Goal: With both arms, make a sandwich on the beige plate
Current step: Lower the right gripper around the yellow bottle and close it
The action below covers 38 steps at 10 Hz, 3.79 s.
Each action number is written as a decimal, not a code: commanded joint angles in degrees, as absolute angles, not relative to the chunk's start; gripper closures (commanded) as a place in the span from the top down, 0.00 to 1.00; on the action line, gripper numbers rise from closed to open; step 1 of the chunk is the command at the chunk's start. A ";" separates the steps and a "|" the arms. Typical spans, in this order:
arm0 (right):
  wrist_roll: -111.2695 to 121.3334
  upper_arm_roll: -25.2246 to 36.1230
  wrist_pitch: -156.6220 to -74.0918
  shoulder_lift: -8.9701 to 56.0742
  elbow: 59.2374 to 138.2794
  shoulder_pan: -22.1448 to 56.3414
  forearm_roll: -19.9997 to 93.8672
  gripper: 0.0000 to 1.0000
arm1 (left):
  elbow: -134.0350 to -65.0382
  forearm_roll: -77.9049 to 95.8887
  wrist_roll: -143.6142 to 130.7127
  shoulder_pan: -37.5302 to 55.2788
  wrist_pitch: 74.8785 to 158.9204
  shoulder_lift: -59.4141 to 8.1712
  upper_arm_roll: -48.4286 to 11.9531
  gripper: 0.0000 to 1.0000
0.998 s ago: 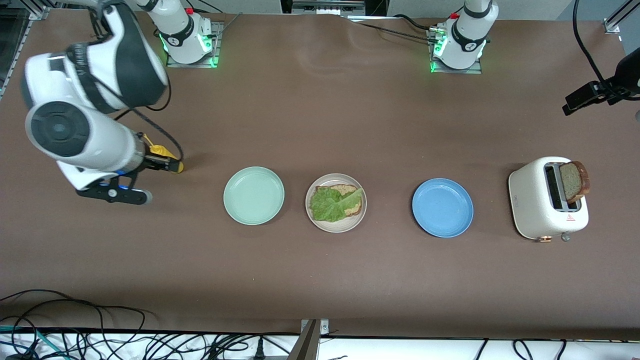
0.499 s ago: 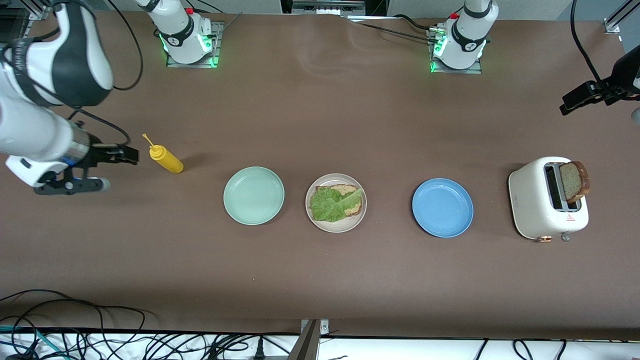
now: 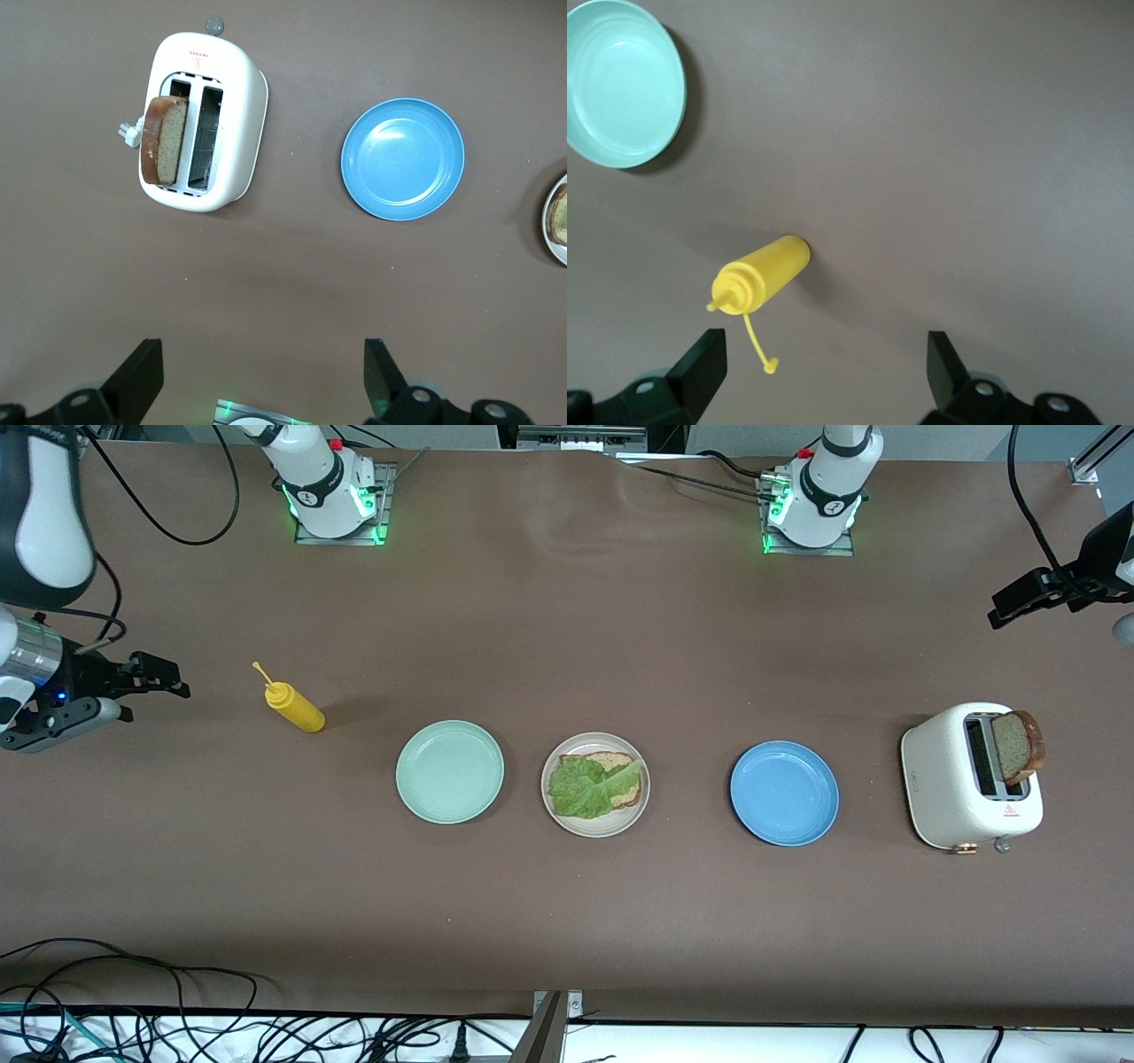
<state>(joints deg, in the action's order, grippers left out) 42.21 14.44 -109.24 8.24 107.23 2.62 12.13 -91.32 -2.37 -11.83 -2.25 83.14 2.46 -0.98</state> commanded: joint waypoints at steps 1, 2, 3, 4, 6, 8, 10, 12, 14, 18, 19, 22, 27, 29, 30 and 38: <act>59.43 18.61 -110.74 7.73 110.73 2.73 21.23 1.00 | -90.62 -0.71 -11.87 -2.28 82.18 2.55 -0.88 1.00; 67.42 20.29 -110.74 8.78 111.53 2.72 26.40 1.00 | -90.62 -0.70 -11.87 -2.29 82.18 2.46 -0.88 1.00; 75.07 21.96 -110.74 10.36 112.32 2.55 31.41 1.00 | -90.62 -0.70 -11.87 -2.37 82.18 2.46 -0.79 1.00; 80.80 22.67 -110.39 11.59 113.19 1.68 35.99 1.00 | -90.62 -0.70 -11.78 -2.81 82.18 2.55 -0.79 1.00; 88.56 22.76 -109.08 14.05 113.73 -1.04 41.20 1.00 | -90.62 -0.70 -11.52 -2.99 82.18 2.46 -0.62 1.00; 94.36 22.76 -105.58 16.51 113.82 -2.89 46.90 1.00 | -90.62 -0.70 -11.34 -3.34 82.18 2.46 -0.35 1.00; 103.13 22.76 -101.80 20.11 113.82 -5.26 52.35 1.00 | -90.62 0.08 -11.25 -4.39 82.27 2.37 -0.35 1.00; 112.98 22.76 -98.62 24.94 113.73 -7.55 57.28 1.00 | -90.62 0.09 -11.25 -4.39 82.27 2.37 -0.35 1.00; 118.01 22.68 -97.74 26.62 114.08 -7.73 58.61 1.00 | -90.62 0.09 -11.25 -4.39 82.27 2.37 -0.35 1.00; 140.93 22.68 -94.40 32.42 116.98 -8.88 64.25 1.00 | -90.62 0.09 -11.25 -4.39 82.27 2.37 -0.35 1.00; 144.72 22.59 -92.74 33.82 116.98 -8.88 65.81 1.00 | -90.62 0.09 -11.25 -4.39 82.27 2.37 -0.35 1.00; 151.33 22.59 -89.39 36.55 116.98 -9.05 67.15 1.00 | -90.62 0.09 -11.25 -4.75 82.27 2.37 -0.35 1.00; 153.54 20.92 -88.60 39.55 117.07 -8.79 71.62 1.00 | -90.62 0.17 -11.25 -4.75 82.27 2.37 -0.35 1.00; 153.46 19.52 -88.59 39.90 117.07 -8.70 72.94 1.00 | -90.62 0.18 -11.25 -4.75 82.27 2.37 -0.35 1.00; 153.46 19.16 -88.77 40.34 117.07 -8.61 73.38 1.00 | -90.62 0.18 -11.25 -4.75 82.27 2.37 -0.35 1.00; 153.37 16.35 -90.79 42.36 116.54 -7.47 79.80 0.33 | -90.62 0.18 -11.25 -4.83 82.27 2.37 -0.35 1.00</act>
<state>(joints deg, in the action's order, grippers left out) 152.33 16.42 -90.11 41.70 117.03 -7.82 77.99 -91.32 -1.28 -11.83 -4.18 83.08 2.45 -0.13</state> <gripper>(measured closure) 0.507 0.000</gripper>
